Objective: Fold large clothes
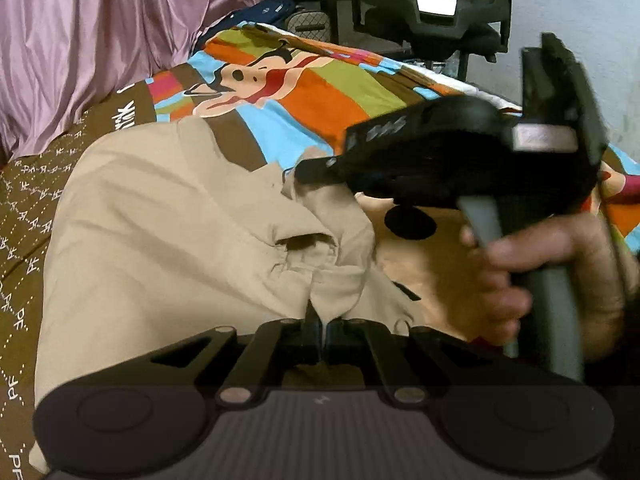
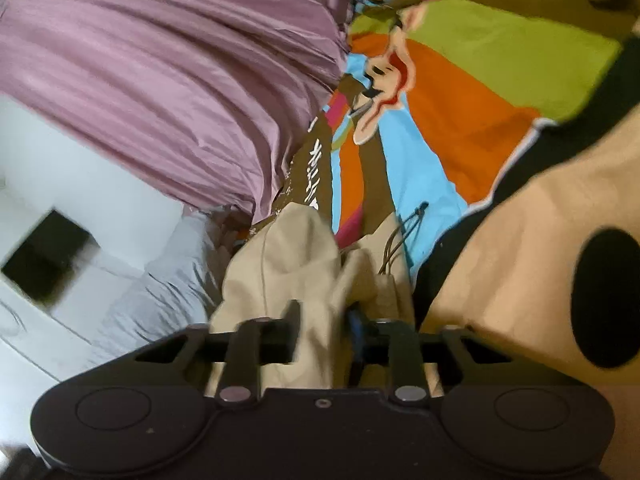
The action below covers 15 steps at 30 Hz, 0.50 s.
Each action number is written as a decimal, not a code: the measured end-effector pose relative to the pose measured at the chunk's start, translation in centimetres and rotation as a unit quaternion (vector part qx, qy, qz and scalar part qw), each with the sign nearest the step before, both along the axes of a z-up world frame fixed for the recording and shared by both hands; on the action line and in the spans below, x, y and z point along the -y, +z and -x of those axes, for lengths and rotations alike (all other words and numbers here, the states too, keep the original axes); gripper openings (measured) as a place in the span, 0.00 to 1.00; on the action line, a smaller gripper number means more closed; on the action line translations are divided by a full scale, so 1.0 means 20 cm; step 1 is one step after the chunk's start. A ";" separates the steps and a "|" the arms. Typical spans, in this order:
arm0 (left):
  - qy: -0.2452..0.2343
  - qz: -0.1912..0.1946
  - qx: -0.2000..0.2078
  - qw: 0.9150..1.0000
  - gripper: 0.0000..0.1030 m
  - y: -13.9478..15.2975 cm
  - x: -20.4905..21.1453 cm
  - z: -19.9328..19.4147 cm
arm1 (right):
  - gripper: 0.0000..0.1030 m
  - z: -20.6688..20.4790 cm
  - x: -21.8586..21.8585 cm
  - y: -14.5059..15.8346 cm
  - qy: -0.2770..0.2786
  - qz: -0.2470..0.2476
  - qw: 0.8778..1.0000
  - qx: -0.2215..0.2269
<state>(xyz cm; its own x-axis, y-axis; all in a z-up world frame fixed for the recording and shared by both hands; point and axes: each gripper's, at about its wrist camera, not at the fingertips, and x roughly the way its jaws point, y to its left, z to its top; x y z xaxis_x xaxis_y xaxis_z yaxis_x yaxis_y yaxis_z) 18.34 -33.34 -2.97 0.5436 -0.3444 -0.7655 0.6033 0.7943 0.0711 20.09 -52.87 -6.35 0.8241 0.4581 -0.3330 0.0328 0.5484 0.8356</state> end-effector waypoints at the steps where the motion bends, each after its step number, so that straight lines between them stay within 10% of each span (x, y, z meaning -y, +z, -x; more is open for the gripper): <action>1: -0.002 0.006 0.000 1.000 0.16 0.01 -0.01 0.01 | 0.12 -0.01 -0.03 0.02 0.002 0.037 0.999 0.011; 5: -0.019 0.032 0.000 0.999 0.32 0.06 -0.07 0.08 | 0.08 -0.04 -0.13 0.07 0.007 0.139 0.990 0.033; 15: 0.015 0.078 -0.013 0.997 0.73 0.23 -0.23 0.14 | 0.18 -0.03 -0.13 0.05 -0.017 0.153 0.988 0.003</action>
